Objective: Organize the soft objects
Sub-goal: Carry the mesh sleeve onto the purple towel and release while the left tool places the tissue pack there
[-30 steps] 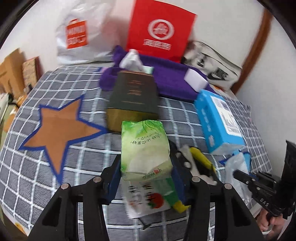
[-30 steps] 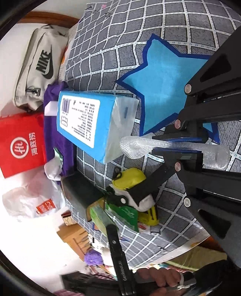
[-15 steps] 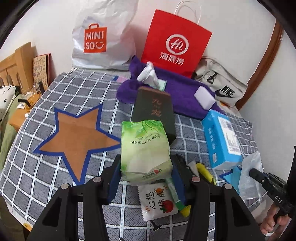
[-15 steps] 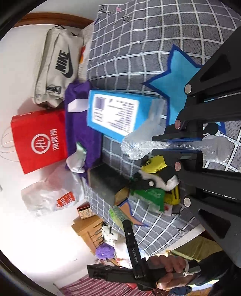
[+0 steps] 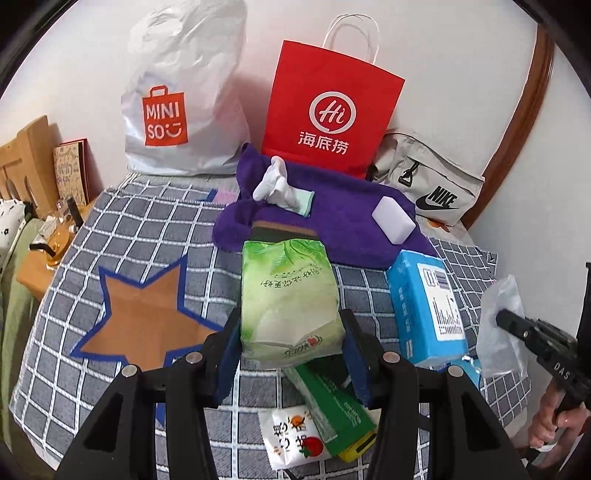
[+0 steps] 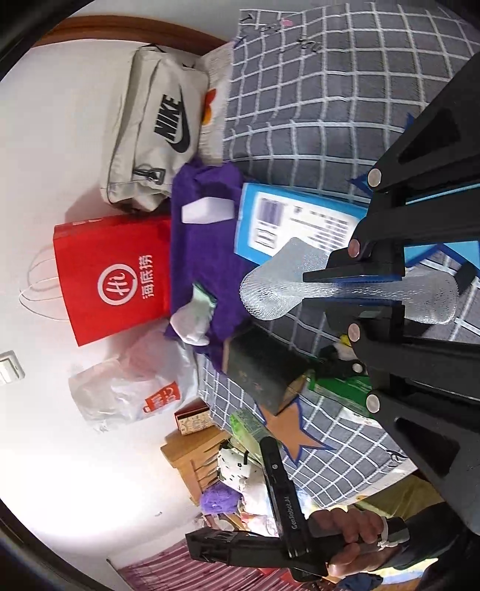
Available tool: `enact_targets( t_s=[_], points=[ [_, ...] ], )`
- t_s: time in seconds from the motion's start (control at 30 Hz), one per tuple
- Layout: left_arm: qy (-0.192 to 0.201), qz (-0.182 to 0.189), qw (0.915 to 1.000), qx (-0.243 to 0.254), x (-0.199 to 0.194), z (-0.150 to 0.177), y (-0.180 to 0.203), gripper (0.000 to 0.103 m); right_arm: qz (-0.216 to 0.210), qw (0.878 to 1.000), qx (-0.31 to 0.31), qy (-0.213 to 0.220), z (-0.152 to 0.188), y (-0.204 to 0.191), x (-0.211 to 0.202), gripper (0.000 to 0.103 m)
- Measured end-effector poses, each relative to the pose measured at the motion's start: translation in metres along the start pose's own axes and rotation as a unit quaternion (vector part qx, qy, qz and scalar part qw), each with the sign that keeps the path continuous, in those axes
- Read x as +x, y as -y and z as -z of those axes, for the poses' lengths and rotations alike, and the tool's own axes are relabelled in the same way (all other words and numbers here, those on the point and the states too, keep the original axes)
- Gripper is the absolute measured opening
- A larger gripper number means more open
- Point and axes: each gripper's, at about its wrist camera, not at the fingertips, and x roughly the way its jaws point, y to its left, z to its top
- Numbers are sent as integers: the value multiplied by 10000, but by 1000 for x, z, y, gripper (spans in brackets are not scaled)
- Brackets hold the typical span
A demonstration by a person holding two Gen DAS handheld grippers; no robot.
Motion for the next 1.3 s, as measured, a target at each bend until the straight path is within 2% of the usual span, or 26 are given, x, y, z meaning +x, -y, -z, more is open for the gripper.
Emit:
enact_targets(
  t_s=[0.57, 1.2, 1.3],
  points=[
    [-36, -93, 9999, 31, 33, -52, 2, 49, 71, 9996, 165, 200, -69, 29, 36, 6],
    [-192, -59, 9995, -259, 89, -98, -13, 49, -56, 9996, 289, 23, -128, 63, 120, 6],
    [-207, -94, 9994, -268, 98, -106, -13, 49, 74, 9998, 198, -7, -135, 63, 135, 6]
  ],
)
